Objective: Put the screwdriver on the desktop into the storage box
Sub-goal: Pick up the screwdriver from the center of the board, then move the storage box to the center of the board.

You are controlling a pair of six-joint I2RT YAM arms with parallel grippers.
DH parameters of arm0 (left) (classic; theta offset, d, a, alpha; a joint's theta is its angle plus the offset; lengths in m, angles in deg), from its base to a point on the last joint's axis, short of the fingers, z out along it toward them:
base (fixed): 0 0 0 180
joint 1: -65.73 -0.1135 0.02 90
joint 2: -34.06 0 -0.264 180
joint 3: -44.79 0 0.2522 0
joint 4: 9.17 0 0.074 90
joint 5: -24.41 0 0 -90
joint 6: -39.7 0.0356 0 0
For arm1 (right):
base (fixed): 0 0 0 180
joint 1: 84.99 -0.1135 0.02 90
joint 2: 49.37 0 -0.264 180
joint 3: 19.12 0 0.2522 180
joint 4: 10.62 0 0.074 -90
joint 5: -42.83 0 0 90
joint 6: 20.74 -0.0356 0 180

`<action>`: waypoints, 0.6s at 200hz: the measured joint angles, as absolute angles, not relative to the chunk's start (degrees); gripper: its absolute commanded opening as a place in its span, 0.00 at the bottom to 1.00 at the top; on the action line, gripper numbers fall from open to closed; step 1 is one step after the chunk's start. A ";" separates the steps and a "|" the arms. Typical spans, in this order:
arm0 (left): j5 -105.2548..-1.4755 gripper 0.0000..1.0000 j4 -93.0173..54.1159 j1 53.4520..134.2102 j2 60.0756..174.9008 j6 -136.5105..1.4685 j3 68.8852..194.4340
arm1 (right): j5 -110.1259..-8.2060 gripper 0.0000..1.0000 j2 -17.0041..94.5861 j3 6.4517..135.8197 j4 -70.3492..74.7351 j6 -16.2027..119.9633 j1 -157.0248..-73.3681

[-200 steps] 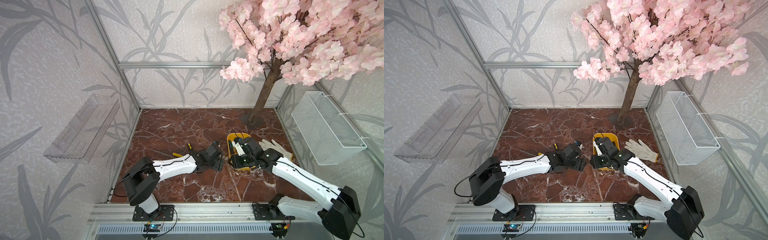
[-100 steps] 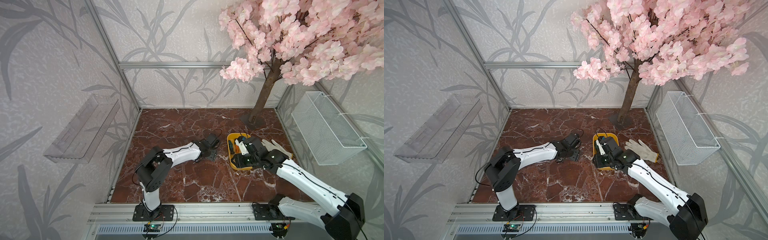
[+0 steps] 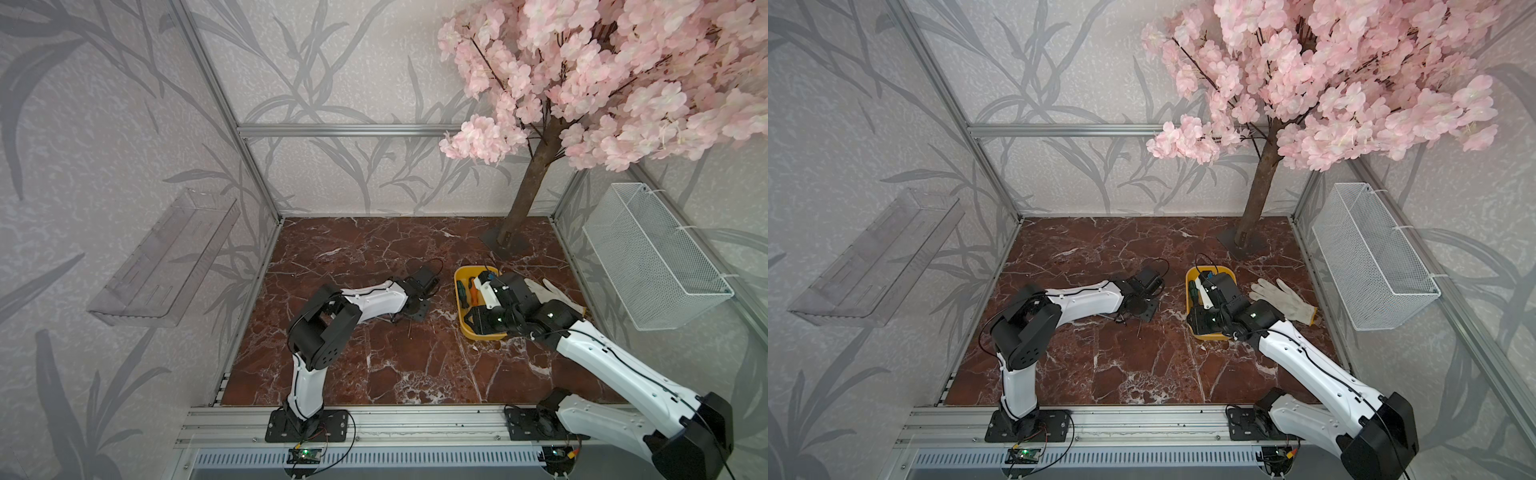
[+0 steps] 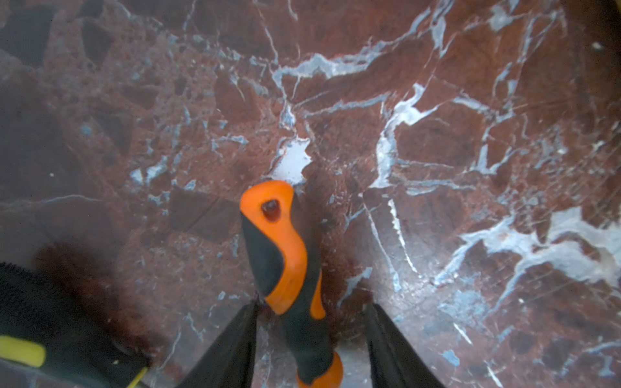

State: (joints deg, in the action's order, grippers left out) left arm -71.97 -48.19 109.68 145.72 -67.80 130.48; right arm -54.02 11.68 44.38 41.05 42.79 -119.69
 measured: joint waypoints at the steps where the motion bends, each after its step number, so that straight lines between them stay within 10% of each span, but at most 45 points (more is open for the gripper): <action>1: -71.99 0.48 -48.21 109.63 145.72 -67.69 130.48 | -54.02 0.45 11.68 44.38 41.05 42.76 -119.69; 120: -68.91 0.03 -45.13 109.15 145.63 -71.95 129.69 | -49.89 0.61 19.88 44.62 44.40 39.29 -94.49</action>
